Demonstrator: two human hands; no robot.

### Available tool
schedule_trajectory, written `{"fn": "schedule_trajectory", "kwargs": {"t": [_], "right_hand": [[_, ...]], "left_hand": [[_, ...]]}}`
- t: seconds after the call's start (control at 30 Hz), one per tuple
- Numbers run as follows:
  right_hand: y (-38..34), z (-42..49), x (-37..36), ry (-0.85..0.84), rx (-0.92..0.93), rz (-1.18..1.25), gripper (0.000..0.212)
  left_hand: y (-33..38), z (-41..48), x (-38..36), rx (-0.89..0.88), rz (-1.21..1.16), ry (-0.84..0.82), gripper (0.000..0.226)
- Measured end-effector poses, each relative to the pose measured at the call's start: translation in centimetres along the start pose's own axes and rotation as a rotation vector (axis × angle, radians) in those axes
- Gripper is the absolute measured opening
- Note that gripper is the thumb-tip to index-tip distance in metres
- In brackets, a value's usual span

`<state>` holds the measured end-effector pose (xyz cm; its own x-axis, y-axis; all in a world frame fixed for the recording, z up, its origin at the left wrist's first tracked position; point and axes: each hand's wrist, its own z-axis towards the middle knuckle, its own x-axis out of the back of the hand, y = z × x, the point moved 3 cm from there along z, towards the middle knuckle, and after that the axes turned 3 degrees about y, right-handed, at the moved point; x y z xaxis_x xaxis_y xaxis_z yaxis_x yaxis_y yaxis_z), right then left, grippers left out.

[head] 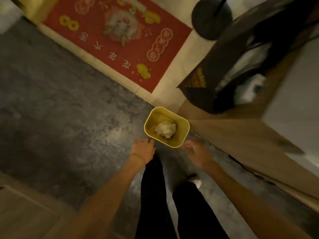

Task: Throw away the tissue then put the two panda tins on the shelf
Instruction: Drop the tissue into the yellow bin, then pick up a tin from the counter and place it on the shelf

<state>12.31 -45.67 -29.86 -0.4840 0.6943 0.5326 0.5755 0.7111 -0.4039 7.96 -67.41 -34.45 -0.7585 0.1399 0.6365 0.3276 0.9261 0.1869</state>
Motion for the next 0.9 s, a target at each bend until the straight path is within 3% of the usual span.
{"fn": "schedule_trajectory", "kwargs": {"t": [0.17,0.37,0.47,0.67,0.9], "right_hand": [[1.0,-13.9,5.1,0.150,0.072,-0.045,0.024],[11.4,-28.2,9.0,0.353,0.118,0.006,0.019],[19.1,-34.5,10.4,0.484,0.053,0.093,0.019],[34.4,-46.4,11.2,0.754,-0.250,0.256,0.017],[42.5,-51.7,11.8,0.715,-0.447,0.409,0.044]], "left_hand": [[5.6,-11.5,6.2,-0.037,-0.061,0.145,0.031],[18.5,-21.4,8.9,-0.141,-0.078,0.309,0.024],[27.6,-23.4,8.7,-0.326,-0.035,0.309,0.025],[44.0,-25.1,6.9,-0.581,0.142,0.265,0.031],[54.8,-25.2,5.8,-0.748,0.439,0.126,0.043]]}}
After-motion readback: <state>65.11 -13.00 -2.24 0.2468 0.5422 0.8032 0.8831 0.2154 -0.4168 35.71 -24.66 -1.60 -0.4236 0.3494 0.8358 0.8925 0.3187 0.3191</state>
